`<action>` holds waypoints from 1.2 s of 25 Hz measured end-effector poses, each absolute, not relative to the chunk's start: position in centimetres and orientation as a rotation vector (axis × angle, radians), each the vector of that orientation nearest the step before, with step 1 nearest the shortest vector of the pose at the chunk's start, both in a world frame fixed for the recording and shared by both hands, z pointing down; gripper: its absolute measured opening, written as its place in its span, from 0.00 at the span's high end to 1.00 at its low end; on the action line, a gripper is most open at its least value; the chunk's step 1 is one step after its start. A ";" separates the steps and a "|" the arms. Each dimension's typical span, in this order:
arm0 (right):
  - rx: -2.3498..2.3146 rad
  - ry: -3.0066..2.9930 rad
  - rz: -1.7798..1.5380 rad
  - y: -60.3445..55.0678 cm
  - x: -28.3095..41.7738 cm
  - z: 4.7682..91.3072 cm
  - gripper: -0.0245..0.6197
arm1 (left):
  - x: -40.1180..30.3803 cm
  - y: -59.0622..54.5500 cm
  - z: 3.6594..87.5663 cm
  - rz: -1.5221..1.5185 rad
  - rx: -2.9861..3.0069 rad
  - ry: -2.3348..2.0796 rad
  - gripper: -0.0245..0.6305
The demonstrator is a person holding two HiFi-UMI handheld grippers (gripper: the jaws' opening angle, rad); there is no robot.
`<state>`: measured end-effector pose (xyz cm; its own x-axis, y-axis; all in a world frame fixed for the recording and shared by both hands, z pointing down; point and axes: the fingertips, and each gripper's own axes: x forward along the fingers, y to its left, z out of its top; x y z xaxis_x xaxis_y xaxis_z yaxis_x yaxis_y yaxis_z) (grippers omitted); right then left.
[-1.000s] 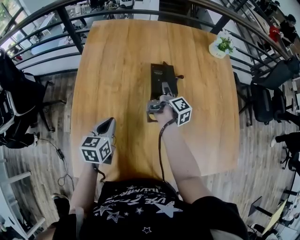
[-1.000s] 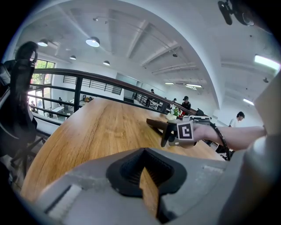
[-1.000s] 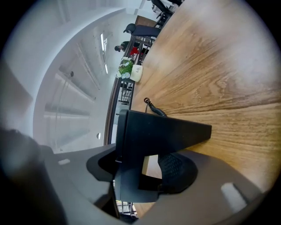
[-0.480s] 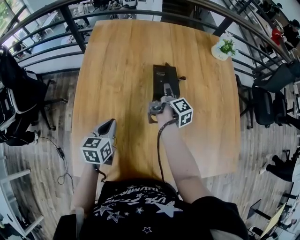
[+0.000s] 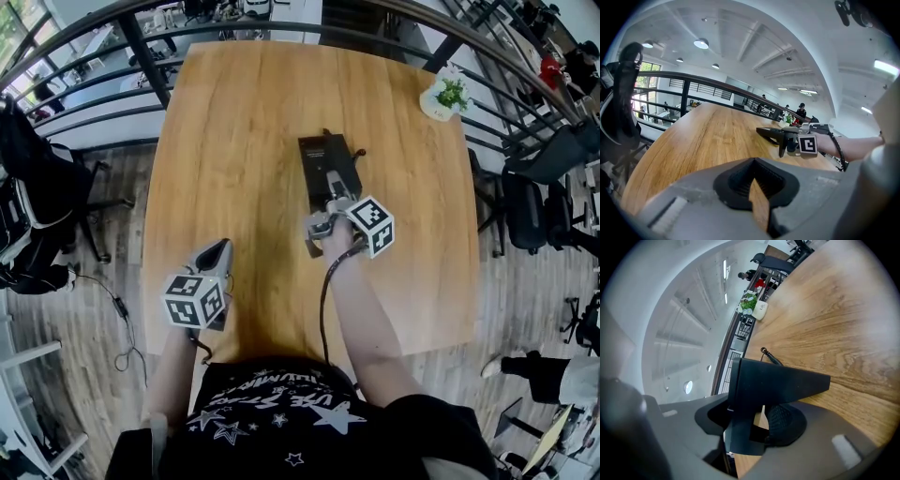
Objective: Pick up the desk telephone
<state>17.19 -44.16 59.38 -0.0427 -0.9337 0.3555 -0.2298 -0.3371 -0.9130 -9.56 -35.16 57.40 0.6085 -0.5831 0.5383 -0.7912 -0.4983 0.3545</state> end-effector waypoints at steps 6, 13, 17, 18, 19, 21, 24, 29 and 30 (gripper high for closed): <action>-1.521 1.286 -1.404 -42.9 16.8 58.2 0.66 | -10.0 -35.0 57.1 0.474 2.262 -1.088 0.96; -1.448 1.325 -1.378 -41.1 16.9 55.9 0.67 | -9.5 -34.0 56.2 0.463 2.276 -1.085 0.96; -1.417 1.362 -1.358 -39.8 17.0 54.0 0.67 | -9.0 -33.2 55.3 0.456 2.290 -1.078 0.96; -1.415 1.375 -1.353 -39.4 17.1 53.7 0.67 | -8.9 -33.0 55.1 0.453 2.294 -1.075 0.96; -1.414 1.387 -1.349 -38.9 17.1 53.3 0.67 | -8.7 -32.7 54.8 0.451 2.298 -1.073 0.96; -1.404 1.403 -1.340 -37.8 17.3 52.7 0.67 | -8.3 -32.1 54.3 0.446 2.306 -1.069 0.96; -1.382 1.413 -1.332 -35.9 17.8 51.8 0.67 | -7.5 -31.1 53.6 0.439 2.321 -1.059 0.96; -1.382 1.455 -1.320 -32.8 18.7 50.5 0.67 | -5.9 -29.3 52.6 0.423 2.339 -1.040 0.96; -1.387 1.463 -1.315 -32.2 18.9 50.3 0.67 | -5.5 -28.9 52.5 0.420 2.342 -1.037 0.96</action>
<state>18.91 -32.17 50.28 -0.1638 -0.9763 0.1413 -0.2440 -0.0987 -0.9647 -5.51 -28.90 52.51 0.6554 -0.5843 0.4786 -0.7526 -0.5584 0.3488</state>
